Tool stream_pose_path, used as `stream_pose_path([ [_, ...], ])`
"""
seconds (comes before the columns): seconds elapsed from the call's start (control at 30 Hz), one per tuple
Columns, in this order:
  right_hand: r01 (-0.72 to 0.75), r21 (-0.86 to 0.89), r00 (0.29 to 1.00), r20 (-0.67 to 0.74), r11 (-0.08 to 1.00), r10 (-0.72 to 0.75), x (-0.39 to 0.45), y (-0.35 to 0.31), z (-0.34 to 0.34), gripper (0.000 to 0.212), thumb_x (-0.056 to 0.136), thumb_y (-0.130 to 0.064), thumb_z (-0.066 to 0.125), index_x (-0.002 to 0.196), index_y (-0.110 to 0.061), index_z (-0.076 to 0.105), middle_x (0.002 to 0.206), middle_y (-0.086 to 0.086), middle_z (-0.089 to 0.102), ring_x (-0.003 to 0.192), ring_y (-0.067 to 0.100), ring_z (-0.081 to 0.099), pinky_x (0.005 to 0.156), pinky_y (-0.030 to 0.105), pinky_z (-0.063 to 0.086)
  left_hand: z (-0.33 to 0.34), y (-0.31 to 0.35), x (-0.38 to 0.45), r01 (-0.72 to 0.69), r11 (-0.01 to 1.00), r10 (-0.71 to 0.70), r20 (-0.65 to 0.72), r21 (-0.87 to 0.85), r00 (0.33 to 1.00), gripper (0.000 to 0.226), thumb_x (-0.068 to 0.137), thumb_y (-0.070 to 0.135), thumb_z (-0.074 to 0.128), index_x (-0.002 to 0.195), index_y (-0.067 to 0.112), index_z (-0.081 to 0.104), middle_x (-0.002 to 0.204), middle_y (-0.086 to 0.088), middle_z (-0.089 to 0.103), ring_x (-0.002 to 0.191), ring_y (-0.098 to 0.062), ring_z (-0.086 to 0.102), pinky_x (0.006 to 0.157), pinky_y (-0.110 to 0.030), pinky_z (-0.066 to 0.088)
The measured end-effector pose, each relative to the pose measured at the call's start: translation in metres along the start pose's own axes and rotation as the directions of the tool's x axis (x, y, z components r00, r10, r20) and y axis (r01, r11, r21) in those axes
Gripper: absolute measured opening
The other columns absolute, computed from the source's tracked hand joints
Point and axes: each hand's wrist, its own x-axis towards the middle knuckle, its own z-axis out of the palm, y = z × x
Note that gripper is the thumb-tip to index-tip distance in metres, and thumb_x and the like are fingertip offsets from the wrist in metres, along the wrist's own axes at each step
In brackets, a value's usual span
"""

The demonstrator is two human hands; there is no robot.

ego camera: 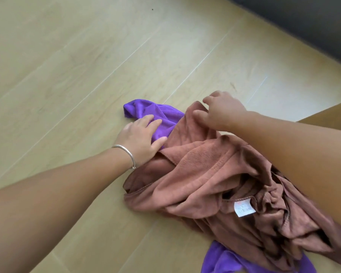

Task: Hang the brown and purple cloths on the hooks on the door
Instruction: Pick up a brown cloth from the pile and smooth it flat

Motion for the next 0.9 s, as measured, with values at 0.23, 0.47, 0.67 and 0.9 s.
stream_pose_path([
  [0.23, 0.03, 0.007, 0.998, -0.046, 1.0, -0.03, 0.0, -0.018, 0.008, 0.033, 0.088, -0.046, 0.056, 0.096, -0.015, 0.062, 0.121, 0.012, 0.054, 0.121, 0.03, 0.043, 0.094, 0.042, 0.044, -0.009, -0.024, -0.023, -0.265, 0.963, 0.254, -0.153, -0.051, 0.955, 0.064, 0.087, 0.057, 0.044, 0.132, 0.013, 0.055, 0.141, -0.01, 0.047, 0.127, -0.026, 0.047, 0.105, -0.043, 0.036],
  [0.47, 0.148, 0.135, 0.973, -0.199, 0.98, -0.119, -0.024, -0.024, -0.048, 0.012, 0.089, -0.027, 0.057, 0.084, -0.017, 0.054, 0.109, 0.009, 0.056, 0.108, 0.028, 0.049, 0.083, 0.034, 0.041, -0.005, 0.009, -0.037, -0.141, 0.986, 0.151, 0.124, -0.086, 0.981, 0.047, 0.073, 0.053, 0.066, 0.107, 0.022, 0.067, 0.141, 0.002, 0.04, 0.129, -0.017, 0.039, 0.109, -0.039, 0.029],
  [0.67, 0.152, 0.276, 0.966, -0.243, 0.949, -0.084, -0.095, -0.029, -0.148, 0.018, 0.085, -0.032, 0.07, 0.083, -0.02, 0.058, 0.103, 0.001, 0.056, 0.103, 0.021, 0.049, 0.08, 0.033, 0.038, -0.089, 0.045, -0.06, 0.166, 0.915, -0.135, 0.109, -0.367, 0.985, 0.03, 0.068, 0.045, 0.076, 0.061, 0.027, 0.053, 0.098, 0.004, 0.05, 0.085, -0.021, 0.055, 0.073, -0.033, 0.045],
  [0.9, 0.07, 0.425, 0.95, -0.305, 0.903, 0.07, -0.168, -0.076, -0.31, 0.018, 0.086, -0.036, 0.067, 0.082, -0.023, 0.055, 0.097, -0.002, 0.051, 0.106, 0.021, 0.047, 0.079, 0.03, 0.033, -0.276, 0.016, -0.151, 0.093, 0.985, -0.087, 0.047, -0.145, 0.995, 0.047, 0.056, 0.044, 0.087, 0.055, 0.026, 0.044, 0.091, 0.002, 0.055, 0.091, -0.02, 0.05, 0.074, -0.031, 0.034],
])
